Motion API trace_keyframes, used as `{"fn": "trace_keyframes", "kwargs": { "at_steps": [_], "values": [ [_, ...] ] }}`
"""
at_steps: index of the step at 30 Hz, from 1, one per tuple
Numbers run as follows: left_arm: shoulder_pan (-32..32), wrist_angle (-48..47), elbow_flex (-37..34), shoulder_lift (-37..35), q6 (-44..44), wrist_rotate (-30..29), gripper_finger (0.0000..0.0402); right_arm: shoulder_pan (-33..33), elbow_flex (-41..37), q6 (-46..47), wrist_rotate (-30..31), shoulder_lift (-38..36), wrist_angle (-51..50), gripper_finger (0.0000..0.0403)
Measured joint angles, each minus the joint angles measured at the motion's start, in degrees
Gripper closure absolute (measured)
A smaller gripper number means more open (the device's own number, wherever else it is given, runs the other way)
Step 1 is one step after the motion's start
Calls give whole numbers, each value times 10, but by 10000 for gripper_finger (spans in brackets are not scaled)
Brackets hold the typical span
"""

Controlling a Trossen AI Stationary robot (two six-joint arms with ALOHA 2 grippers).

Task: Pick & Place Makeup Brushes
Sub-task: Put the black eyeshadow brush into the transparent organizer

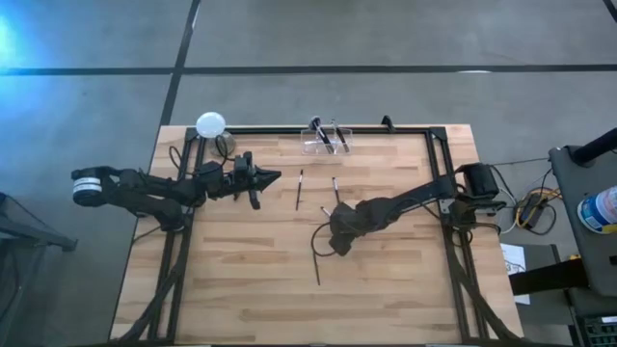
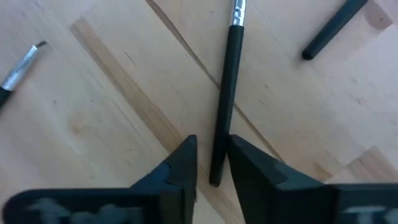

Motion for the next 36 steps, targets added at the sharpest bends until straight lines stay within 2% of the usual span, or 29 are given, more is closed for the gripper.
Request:
{"fn": "trace_keyframes", "kwargs": {
  "at_steps": [6,13,16,19,21,24,28,36],
  "values": [
    [3,-3,0,0,-44,-1,402,2,-5,-33,25,-2,1,383],
    [-24,-20,-7,0,-52,-15,397,0,-23,-120,41,-35,63,388],
    [-43,-24,-7,0,-52,-51,375,-7,-43,-151,42,-55,137,388],
    [-50,-35,-1,0,-75,-54,345,-17,-70,-180,41,-68,206,389],
    [-52,-28,4,0,-89,-47,326,-24,-84,-203,41,-79,265,389],
    [-52,29,4,0,-93,-1,308,-33,-106,-234,42,-97,366,389],
    [-53,96,4,0,-97,47,301,-48,-131,-272,40,-117,482,389],
    [-53,99,16,8,-90,23,301,-64,-129,-354,33,-131,623,390]
  ]
}}
